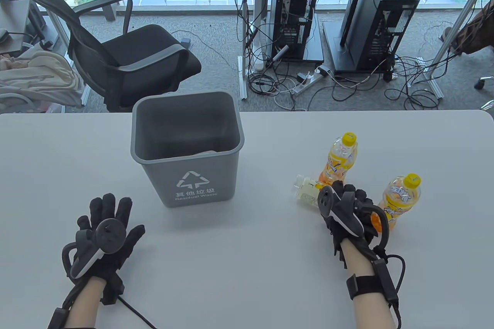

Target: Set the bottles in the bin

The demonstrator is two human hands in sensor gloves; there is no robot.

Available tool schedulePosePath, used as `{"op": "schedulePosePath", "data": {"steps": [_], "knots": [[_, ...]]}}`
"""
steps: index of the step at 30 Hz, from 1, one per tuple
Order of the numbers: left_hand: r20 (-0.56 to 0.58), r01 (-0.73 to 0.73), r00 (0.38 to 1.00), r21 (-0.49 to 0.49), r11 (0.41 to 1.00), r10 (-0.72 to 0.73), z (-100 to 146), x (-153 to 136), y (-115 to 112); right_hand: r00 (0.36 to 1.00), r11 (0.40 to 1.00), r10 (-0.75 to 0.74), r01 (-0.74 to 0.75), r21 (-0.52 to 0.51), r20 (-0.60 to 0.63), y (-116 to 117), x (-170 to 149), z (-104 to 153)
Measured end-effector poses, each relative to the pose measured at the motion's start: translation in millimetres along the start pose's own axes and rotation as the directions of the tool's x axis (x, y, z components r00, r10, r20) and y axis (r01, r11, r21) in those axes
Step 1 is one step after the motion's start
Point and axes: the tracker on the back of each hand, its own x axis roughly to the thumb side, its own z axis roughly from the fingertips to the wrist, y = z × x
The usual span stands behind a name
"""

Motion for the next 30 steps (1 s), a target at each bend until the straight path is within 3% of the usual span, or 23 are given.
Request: {"op": "schedulePosePath", "data": {"steps": [6,9,13,15,20,26,30], "knots": [[-0.001,0.006,1.000,-0.005,1.000,-0.006,0,1,0,0.995,0.995,0.089,-0.091,0.036,0.034,12,12,-3],[-0.001,0.007,1.000,-0.008,1.000,-0.007,0,1,-1,0.993,0.986,0.103,-0.110,0.123,0.061,21,20,-4],[0.000,0.009,1.000,-0.008,1.000,-0.009,0,1,-1,0.996,0.996,-0.018,0.011,0.085,0.085,26,20,-5],[0.000,0.009,1.000,-0.009,1.000,-0.009,0,1,-1,0.988,0.995,-0.102,0.101,0.014,0.115,29,15,-2],[-0.002,0.013,1.000,-0.015,1.000,-0.013,-1,1,-2,0.985,0.991,-0.131,0.133,-0.010,0.116,31,11,0],[-0.004,0.013,1.000,-0.014,1.000,-0.013,-1,1,-2,0.982,0.988,-0.142,0.149,-0.048,0.123,16,19,2],[-0.005,0.014,1.000,-0.019,1.000,-0.014,-1,1,-2,0.970,0.966,-0.211,0.225,-0.126,0.120,-18,31,3]]}}
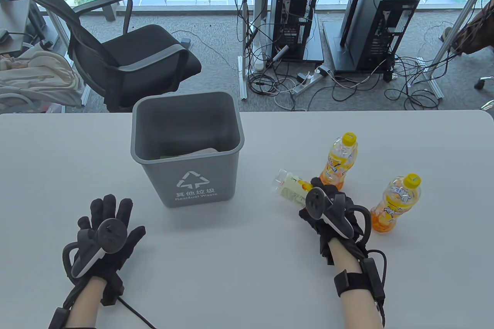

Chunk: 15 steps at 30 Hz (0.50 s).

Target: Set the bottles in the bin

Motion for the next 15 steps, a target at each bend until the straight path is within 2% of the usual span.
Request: {"op": "schedulePosePath", "data": {"steps": [4,8,12,15], "knots": [[0.000,-0.006,1.000,0.005,1.000,0.006,0,-1,0,0.994,0.989,-0.106,0.104,-0.103,-0.013,-50,27,-8],[-0.001,-0.018,1.000,0.006,1.000,0.018,0,-2,1,0.961,0.944,-0.277,0.266,-0.193,-0.029,-105,51,-15],[-0.003,-0.027,1.000,0.005,1.000,0.027,0,-3,1,0.972,0.932,-0.236,0.230,-0.281,0.012,-158,86,-24],[-0.002,-0.032,0.999,0.008,0.999,0.032,-1,-4,1,0.983,0.926,-0.174,0.185,-0.328,0.062,-182,114,-27]]}}
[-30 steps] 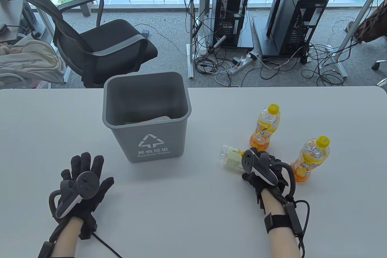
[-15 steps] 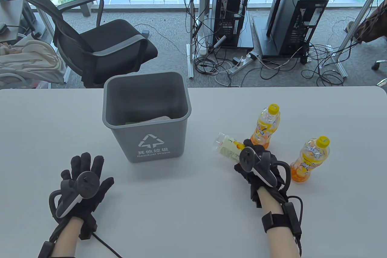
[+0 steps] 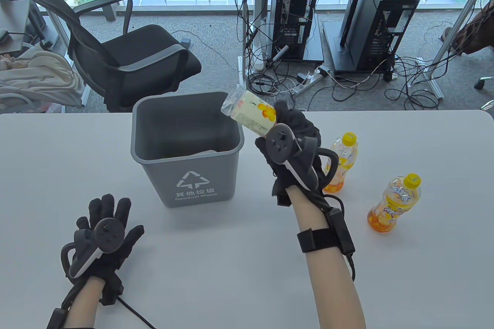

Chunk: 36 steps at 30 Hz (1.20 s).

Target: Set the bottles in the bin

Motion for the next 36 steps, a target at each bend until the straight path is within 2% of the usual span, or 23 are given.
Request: {"op": "schedulePosePath", "data": {"steps": [5,11,16,20,25,28,32,36], "knots": [[0.004,0.004,1.000,-0.002,1.000,-0.004,0,0,0,0.984,0.993,0.111,-0.105,-0.047,0.136,-7,59,-6],[-0.004,0.018,1.000,-0.001,1.000,-0.018,-1,0,0,0.939,0.974,0.228,-0.221,-0.056,0.257,9,118,0],[-0.002,0.015,1.000,-0.002,1.000,-0.015,-1,0,0,0.897,0.951,0.307,-0.303,-0.064,0.317,26,147,5],[-0.005,0.010,1.000,-0.006,1.000,-0.010,-1,-1,0,0.895,0.949,0.305,-0.314,-0.025,0.326,36,152,6],[-0.005,0.007,1.000,-0.005,1.000,-0.007,-1,-1,0,0.918,0.972,0.231,-0.231,-0.039,0.323,28,141,5],[-0.006,0.010,1.000,-0.008,1.000,-0.010,-1,-1,0,0.928,0.969,0.245,-0.239,-0.057,0.282,15,117,-2],[-0.006,0.011,1.000,-0.007,1.000,-0.011,-1,-1,0,0.942,0.969,0.243,-0.247,-0.011,0.233,5,68,-15],[-0.005,0.018,1.000,-0.009,1.000,-0.018,-1,0,0,0.952,0.955,0.287,-0.294,0.049,0.104,5,5,-23]]}}
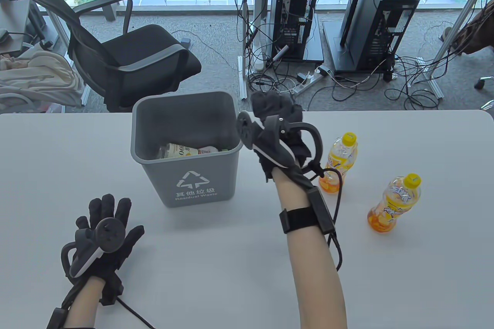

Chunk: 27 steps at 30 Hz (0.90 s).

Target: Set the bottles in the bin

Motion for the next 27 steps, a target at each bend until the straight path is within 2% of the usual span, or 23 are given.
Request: {"op": "schedulePosePath", "data": {"steps": [2,6,10,15,17,20,23,27], "knots": [[0.000,0.002,1.000,0.000,1.000,-0.002,0,0,0,0.995,0.997,0.060,-0.056,0.050,-0.083,15,-34,0],[-0.002,0.001,1.000,-0.001,1.000,-0.001,0,0,0,0.965,0.978,0.172,-0.144,0.153,-0.196,40,-84,6],[-0.006,0.002,1.000,-0.010,1.000,-0.002,0,1,-1,0.948,0.958,0.220,-0.166,0.232,-0.231,60,-112,13],[-0.005,0.012,1.000,-0.016,1.000,-0.012,0,1,-1,0.946,0.944,0.232,-0.163,0.286,-0.226,78,-125,19],[-0.005,0.015,1.000,-0.016,1.000,-0.015,0,2,-1,0.947,0.948,0.223,-0.155,0.277,-0.232,82,-126,20],[-0.005,0.017,1.000,-0.016,1.000,-0.017,0,2,-1,0.948,0.962,0.207,-0.152,0.228,-0.241,83,-125,19],[-0.007,0.016,1.000,-0.017,1.000,-0.016,0,2,-1,0.945,0.956,0.233,-0.179,0.233,-0.229,81,-124,18],[-0.009,0.015,1.000,-0.018,1.000,-0.016,0,2,-1,0.954,0.957,0.192,-0.130,0.258,-0.232,76,-124,17]]}}
